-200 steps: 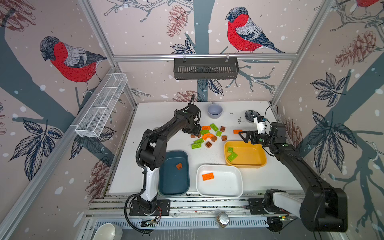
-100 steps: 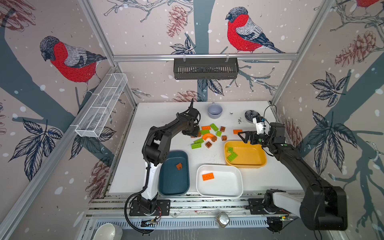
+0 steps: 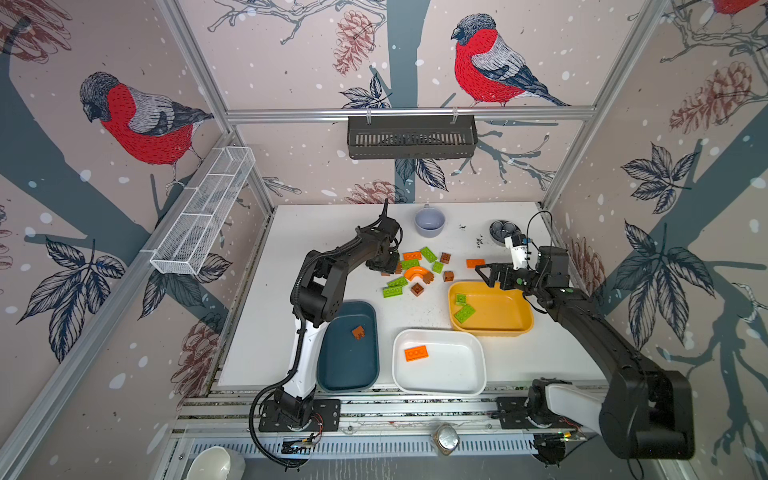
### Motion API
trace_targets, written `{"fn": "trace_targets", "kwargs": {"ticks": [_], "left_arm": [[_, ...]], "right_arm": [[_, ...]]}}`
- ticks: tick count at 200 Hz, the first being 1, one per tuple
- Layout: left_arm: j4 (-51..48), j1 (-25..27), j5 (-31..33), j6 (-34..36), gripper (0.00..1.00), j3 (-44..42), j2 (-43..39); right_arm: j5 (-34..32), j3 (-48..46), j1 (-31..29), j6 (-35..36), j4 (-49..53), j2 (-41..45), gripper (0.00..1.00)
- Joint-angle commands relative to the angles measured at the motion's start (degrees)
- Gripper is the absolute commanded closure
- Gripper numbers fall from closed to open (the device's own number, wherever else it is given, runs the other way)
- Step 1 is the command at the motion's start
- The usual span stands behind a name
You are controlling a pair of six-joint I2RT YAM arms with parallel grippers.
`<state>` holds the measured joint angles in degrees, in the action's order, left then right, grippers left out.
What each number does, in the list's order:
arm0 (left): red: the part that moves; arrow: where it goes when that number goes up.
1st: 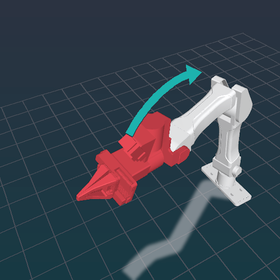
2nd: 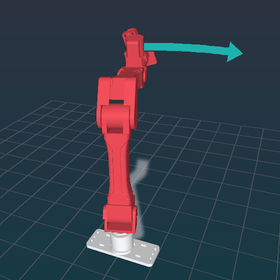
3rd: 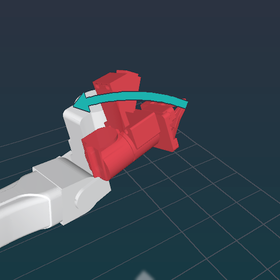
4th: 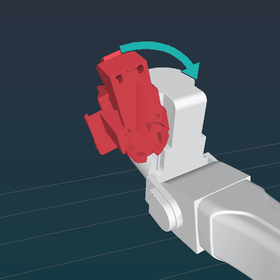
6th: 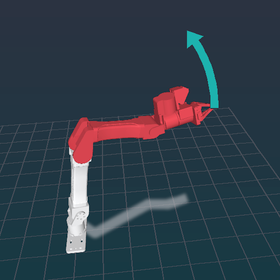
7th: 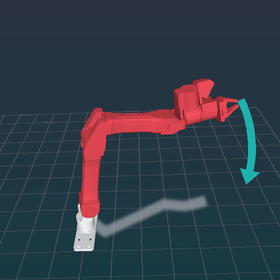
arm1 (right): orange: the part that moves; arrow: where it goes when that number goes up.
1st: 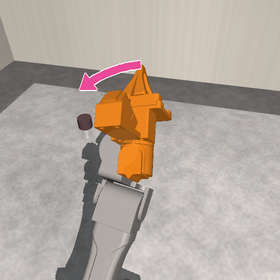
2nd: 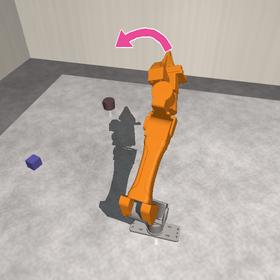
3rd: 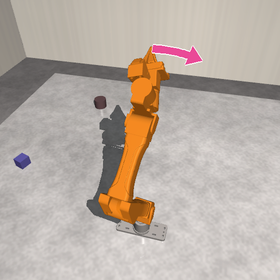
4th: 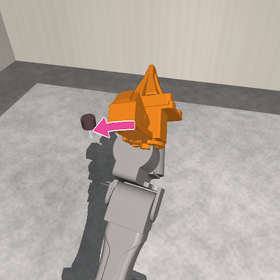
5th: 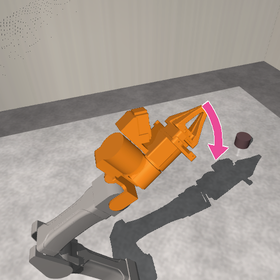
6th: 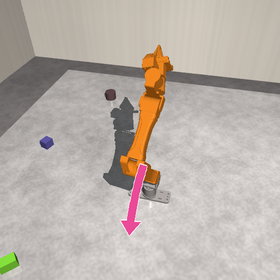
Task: Sort the legos into containers by color
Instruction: 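Move the left gripper back to the pile and grasp a brown brick, then carry the brown brick to the teal tray and open the left gripper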
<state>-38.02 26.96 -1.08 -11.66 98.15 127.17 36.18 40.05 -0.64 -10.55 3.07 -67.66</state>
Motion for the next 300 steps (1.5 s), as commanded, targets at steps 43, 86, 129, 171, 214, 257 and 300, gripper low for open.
{"fn": "trace_targets", "kwargs": {"ticks": [43, 86, 129, 171, 214, 257, 300], "left_arm": [[-2.48, -0.07, 1.87, 0.23, 0.72, 0.64, 0.22], [-5.43, -0.07, 3.24, 1.16, 0.75, -0.03, -4.75], [-10.64, -0.08, 3.72, 0.64, 0.73, -1.16, -12.81], [-14.65, -0.16, 1.40, -2.59, 0.73, -12.63, -27.15], [-20.33, -0.24, 0.48, -9.16, 0.73, -22.80, -37.61], [-20.66, -0.24, -1.14, -14.30, 0.73, -33.69, -47.35], [-16.54, -0.33, 0.40, -15.48, 0.66, -39.91, -47.68]], "right_arm": [[0.72, 0.28, -0.06, 0.00, -1.12, -0.72, 0.01], [0.95, 0.63, -0.07, -0.25, -1.97, -1.63, 0.01], [1.64, 2.03, -0.75, -0.31, -2.71, -2.90, 0.01], [2.42, 2.90, -3.31, -0.52, -3.61, -3.77, 0.01], [3.27, 4.36, -6.41, 1.29, -1.83, -5.50, 0.01], [4.25, 5.29, -7.31, 1.95, -1.58, -7.51, 0.01], [2.99, 7.58, -7.66, 3.64, 0.92, -7.82, 0.01]]}}
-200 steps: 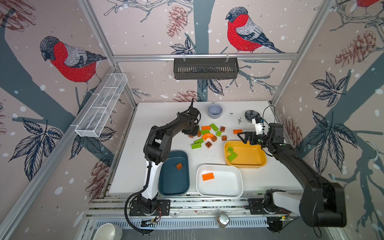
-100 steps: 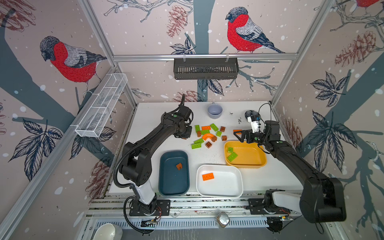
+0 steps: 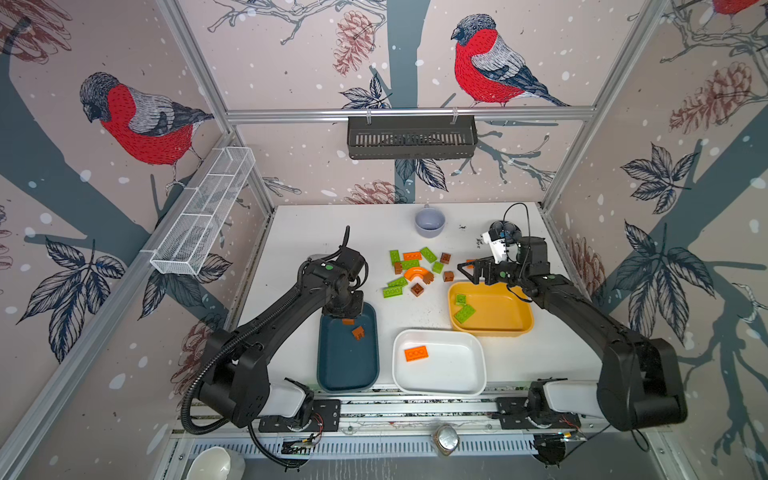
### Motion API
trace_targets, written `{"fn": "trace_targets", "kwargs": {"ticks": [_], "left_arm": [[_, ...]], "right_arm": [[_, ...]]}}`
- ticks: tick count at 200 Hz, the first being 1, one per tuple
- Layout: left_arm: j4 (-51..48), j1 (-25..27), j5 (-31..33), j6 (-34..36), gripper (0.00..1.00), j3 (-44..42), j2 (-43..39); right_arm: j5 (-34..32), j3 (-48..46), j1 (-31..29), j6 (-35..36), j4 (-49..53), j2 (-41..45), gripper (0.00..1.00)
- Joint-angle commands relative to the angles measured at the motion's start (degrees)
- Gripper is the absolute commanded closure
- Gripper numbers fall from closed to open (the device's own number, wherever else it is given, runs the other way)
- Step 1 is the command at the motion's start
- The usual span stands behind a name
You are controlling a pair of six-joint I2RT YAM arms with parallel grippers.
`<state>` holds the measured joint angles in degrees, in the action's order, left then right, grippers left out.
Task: Sort the legos into containers by color
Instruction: 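Carry the brown brick to the teal tray and open the left gripper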
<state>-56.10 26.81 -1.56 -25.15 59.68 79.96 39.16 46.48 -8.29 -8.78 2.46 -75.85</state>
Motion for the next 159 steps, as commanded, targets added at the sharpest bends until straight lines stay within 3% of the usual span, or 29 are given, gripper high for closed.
{"fn": "trace_targets", "kwargs": {"ticks": [1, 18, 51, 97, 159], "left_arm": [[1.52, -0.13, 1.09, -2.00, 0.65, -1.47, -0.45], [0.65, -0.20, 4.48, -1.59, 0.45, -1.25, 0.51], [2.43, -0.18, 3.85, -0.29, 0.34, 2.81, 1.65], [9.18, -0.09, -1.80, 2.54, 0.33, 12.27, 10.19], [18.84, 1.75, -7.31, 2.65, 0.34, 25.51, 27.80]], "right_arm": [[-0.06, 1.24, 0.06, 1.89, 1.56, 0.45, 0.01], [-0.16, 1.50, 0.38, 1.92, 2.00, 0.97, 0.01], [-0.17, 0.99, 0.90, 1.60, 1.64, 1.78, 0.01], [-0.30, -0.64, 1.94, 0.61, 0.55, 3.26, 0.01], [-0.51, -2.43, 3.76, -0.52, -1.07, 3.78, 0.01]]}}
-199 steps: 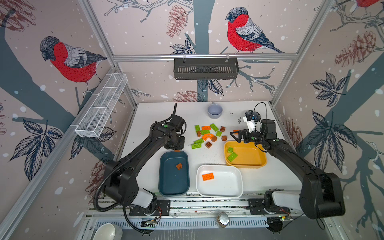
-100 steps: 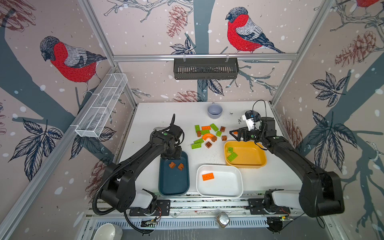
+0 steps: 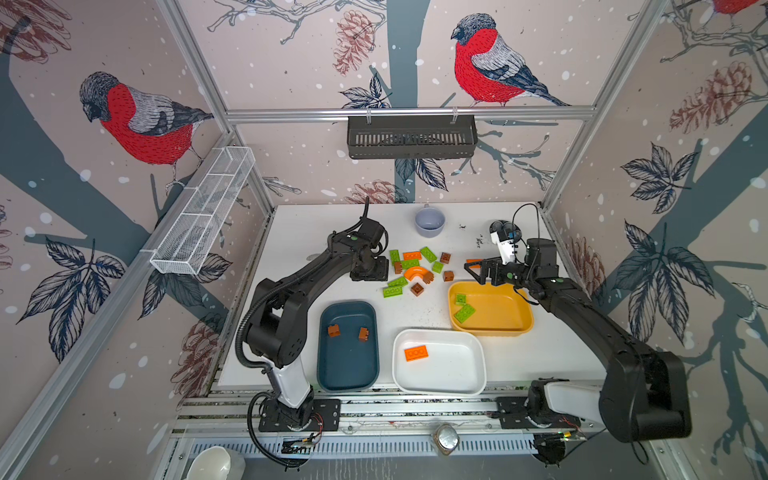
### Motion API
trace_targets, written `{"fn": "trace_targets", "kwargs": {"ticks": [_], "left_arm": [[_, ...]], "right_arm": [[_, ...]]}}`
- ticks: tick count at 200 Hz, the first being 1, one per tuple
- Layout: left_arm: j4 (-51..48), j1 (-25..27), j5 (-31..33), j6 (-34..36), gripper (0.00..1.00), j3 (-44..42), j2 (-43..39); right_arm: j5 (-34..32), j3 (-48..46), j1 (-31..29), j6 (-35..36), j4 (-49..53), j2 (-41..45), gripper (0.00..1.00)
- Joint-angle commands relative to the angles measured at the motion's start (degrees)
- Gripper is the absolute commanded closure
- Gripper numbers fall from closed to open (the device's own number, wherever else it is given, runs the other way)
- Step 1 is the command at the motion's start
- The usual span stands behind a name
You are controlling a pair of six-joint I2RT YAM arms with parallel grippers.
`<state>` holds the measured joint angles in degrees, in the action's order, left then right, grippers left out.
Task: Sort the legos into containers by color
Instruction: 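Carry the brown brick to the teal tray and open the left gripper, then grasp another brown brick at the pile edge with the left gripper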
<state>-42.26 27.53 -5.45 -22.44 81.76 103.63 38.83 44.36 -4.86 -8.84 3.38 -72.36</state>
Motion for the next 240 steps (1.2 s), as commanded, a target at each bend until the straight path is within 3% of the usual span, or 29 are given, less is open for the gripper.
{"fn": "trace_targets", "kwargs": {"ticks": [1, 86, 121, 185, 240], "left_arm": [[5.13, 1.12, -3.42, -0.06, 0.33, 3.64, 4.39], [5.11, 3.01, 4.00, -0.22, 0.41, 18.86, 20.29], [5.84, 3.09, 1.51, 0.35, 0.47, 19.91, 23.30], [4.10, 3.00, 4.36, 1.38, 0.65, 19.41, 23.89], [2.86, 3.06, 5.56, 2.35, 0.66, 19.32, 24.07]], "right_arm": [[-0.17, -0.32, 0.35, -0.47, -2.02, 0.29, 0.01], [0.47, -0.81, 2.04, 0.11, -2.34, 0.31, 0.01], [0.71, -0.76, 2.66, 0.46, -1.99, 0.20, 0.01], [1.08, -1.11, 2.71, 0.32, -2.46, -0.24, 0.01], [1.40, -1.12, 2.80, 0.34, -2.65, -0.77, 0.01]]}}
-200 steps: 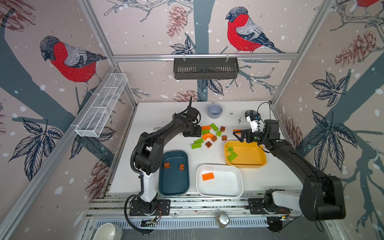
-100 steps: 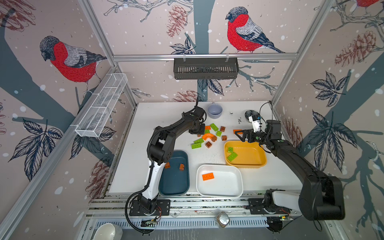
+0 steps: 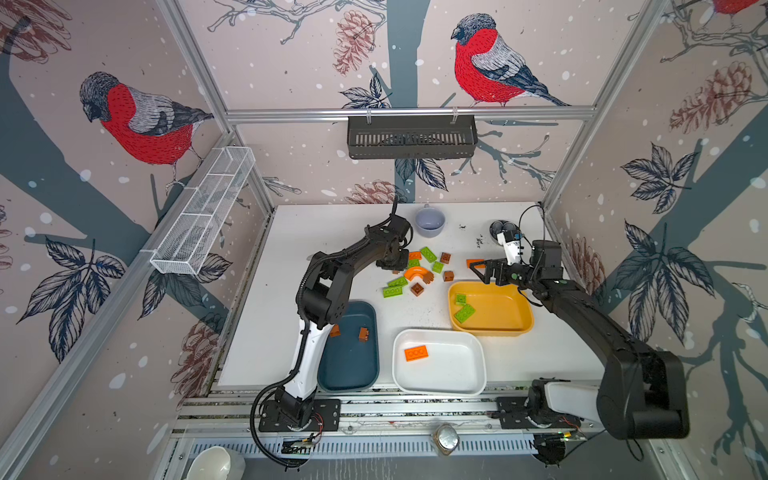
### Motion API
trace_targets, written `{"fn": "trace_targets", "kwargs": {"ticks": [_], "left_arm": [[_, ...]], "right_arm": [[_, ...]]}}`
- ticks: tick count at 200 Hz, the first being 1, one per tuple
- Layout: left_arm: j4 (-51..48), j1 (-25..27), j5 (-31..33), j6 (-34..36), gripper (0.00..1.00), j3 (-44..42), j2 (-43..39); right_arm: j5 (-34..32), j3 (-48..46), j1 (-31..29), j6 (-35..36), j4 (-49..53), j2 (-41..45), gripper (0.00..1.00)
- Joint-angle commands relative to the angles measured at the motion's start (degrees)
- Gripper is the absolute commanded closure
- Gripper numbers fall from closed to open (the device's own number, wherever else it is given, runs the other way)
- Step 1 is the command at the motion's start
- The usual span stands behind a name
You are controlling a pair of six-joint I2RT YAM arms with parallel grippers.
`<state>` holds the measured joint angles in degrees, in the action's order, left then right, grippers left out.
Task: Sort the legos into containers by color
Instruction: 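Grasp another brown brick at the pile edge with the left gripper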
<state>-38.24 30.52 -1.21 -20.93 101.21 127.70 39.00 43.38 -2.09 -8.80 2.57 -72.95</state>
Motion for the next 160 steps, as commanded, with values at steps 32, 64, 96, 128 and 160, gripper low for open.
{"fn": "trace_targets", "kwargs": {"ticks": [32, 64, 96, 128, 160], "left_arm": [[-1.93, -0.05, 2.10, 1.62, 0.64, 0.41, 1.10], [-1.30, -0.19, 1.74, 2.12, 0.73, 0.86, 1.41], [-2.67, -0.22, 2.26, 2.90, 0.79, 1.72, 0.70], [-5.63, -0.28, 2.72, 3.75, 0.80, 0.91, -3.81], [-10.19, -1.32, 2.09, 4.11, 0.79, -5.38, -14.04]], "right_arm": [[1.25, -0.13, 0.06, 0.32, -1.78, -0.11, 0.01], [1.39, -0.20, 0.06, 0.33, -1.80, -0.04, 0.01], [1.30, -0.14, 0.15, 0.32, -1.78, 0.04, 0.01], [1.59, 0.04, 0.13, 0.06, -2.12, -0.11, 0.01], [2.94, 0.29, 0.00, -0.25, -2.57, 0.09, 0.01]]}}
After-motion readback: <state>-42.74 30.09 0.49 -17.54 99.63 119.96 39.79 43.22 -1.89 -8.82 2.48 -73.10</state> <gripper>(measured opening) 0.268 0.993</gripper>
